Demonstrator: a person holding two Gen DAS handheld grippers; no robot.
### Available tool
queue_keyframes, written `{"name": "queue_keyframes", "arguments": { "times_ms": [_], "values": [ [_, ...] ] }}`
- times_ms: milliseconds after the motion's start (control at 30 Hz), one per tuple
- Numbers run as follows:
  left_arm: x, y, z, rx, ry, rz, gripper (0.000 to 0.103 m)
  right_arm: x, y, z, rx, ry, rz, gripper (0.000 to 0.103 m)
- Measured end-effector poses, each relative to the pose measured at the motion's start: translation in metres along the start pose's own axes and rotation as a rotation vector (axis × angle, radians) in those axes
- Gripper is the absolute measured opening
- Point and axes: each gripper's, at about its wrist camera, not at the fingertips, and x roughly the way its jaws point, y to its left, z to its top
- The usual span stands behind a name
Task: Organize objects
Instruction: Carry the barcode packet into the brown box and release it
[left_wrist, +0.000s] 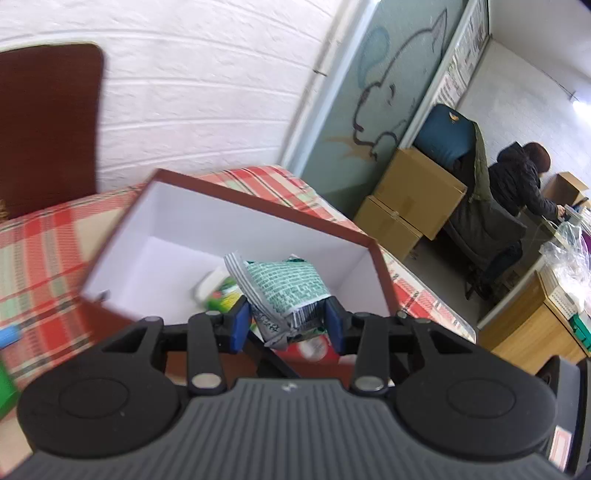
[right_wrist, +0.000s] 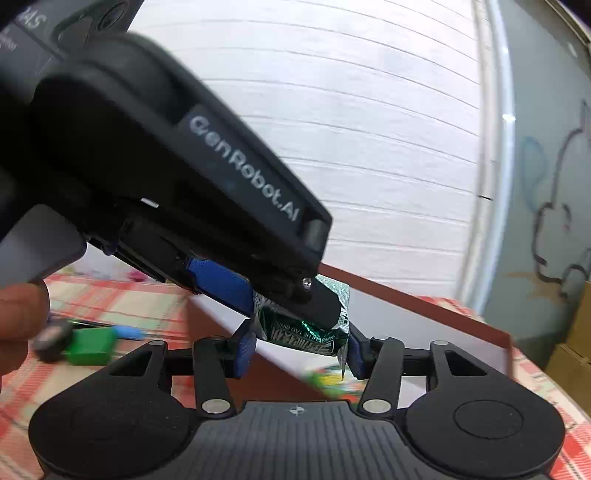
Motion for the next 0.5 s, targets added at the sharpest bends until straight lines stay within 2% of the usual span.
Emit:
{"name": "queue_keyframes", "arguments": {
  "times_ms": [67,100,133,333,500],
  "values": [
    [0.018,-0.005,0.000,0.012,0.014,0.007,0.047,0.009,-0.014,-0.005,0.032,0.022,-0.039,0.054],
    [0.026,-0.008,-0.001,0.024,0.025,0.026,0.050,0.012,-0.020,-0.007,0.050,0.035,-0.055,0.067],
    [0.032,-0.009,-0.004,0.031,0.035,0.048,0.050,0.013,-0.025,-0.011,0.072,0.033,-0.072,0.072],
    [0.023,0.002,-0.010,-0.005,0.043,0.059,0.050,0.006,-0.035,-0.022,0.152,-0.006,-0.088,0.072],
    [-0.012,0.011,-0.018,-0.039,-0.030,0.058,0.050,-0.008,-0.023,-0.024,0.161,-0.050,-0.061,0.073]
  ]
}}
